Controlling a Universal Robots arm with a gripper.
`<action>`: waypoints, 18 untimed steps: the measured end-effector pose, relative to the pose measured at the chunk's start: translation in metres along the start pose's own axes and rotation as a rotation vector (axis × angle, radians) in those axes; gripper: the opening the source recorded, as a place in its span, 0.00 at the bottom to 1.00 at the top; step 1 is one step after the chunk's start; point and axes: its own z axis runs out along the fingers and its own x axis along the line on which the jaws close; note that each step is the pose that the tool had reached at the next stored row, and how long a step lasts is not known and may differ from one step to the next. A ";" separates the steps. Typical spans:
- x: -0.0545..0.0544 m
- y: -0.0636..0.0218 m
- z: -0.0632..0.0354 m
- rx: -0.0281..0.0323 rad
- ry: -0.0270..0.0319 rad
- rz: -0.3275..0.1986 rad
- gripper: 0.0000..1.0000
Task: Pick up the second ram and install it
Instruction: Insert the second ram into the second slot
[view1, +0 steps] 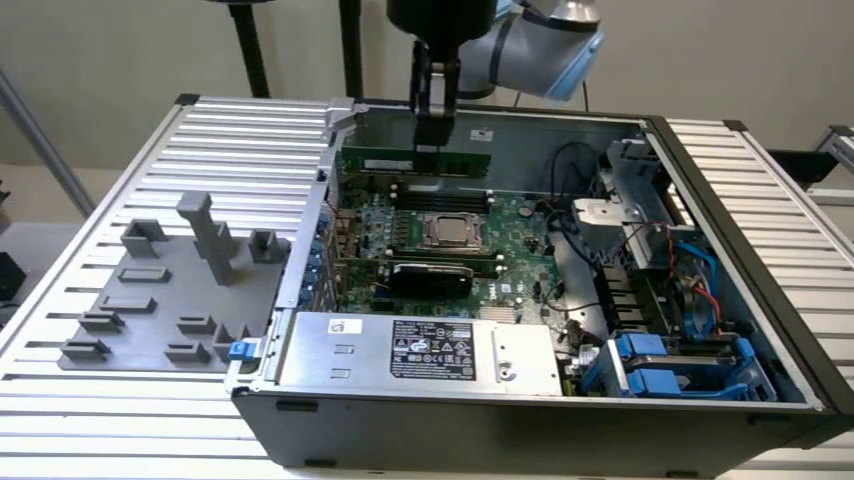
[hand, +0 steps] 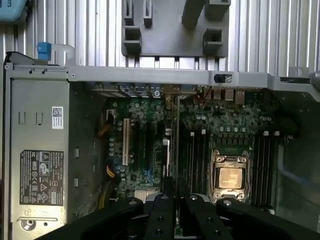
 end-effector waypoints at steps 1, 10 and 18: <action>-0.002 -0.0037 0.0018 0.0001 -0.0002 0.000 0.00; -0.029 -0.0182 0.0178 0.0000 -0.0001 0.000 0.00; -0.047 -0.0233 0.0323 -0.0001 -0.0003 0.000 0.00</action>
